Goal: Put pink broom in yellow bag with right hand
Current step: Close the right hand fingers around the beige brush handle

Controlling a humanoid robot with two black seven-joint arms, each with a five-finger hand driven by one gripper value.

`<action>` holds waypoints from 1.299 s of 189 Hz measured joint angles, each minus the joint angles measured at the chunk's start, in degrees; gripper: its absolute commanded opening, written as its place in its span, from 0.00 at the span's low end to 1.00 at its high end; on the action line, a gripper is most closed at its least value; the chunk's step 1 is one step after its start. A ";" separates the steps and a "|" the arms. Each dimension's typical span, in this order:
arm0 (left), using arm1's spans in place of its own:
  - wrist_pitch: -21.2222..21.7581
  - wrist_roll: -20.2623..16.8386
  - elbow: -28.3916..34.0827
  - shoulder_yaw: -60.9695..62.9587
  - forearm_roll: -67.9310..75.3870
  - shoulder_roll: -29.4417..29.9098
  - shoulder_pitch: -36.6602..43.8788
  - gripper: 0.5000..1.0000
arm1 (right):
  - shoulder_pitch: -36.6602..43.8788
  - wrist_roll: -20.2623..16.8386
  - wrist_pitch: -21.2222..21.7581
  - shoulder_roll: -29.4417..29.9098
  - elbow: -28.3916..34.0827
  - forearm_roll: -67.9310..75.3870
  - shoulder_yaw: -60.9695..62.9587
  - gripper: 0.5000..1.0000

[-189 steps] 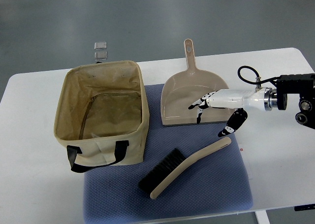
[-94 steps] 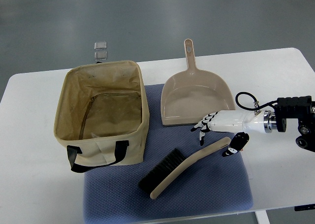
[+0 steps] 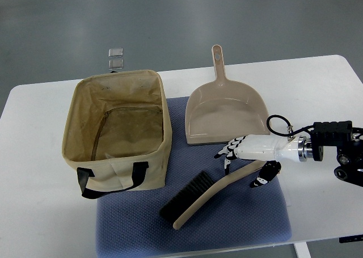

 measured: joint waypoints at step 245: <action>0.00 0.00 0.00 0.00 0.00 0.00 -0.01 1.00 | -1.52 -0.08 -1.88 1.62 -1.52 -1.40 0.61 0.53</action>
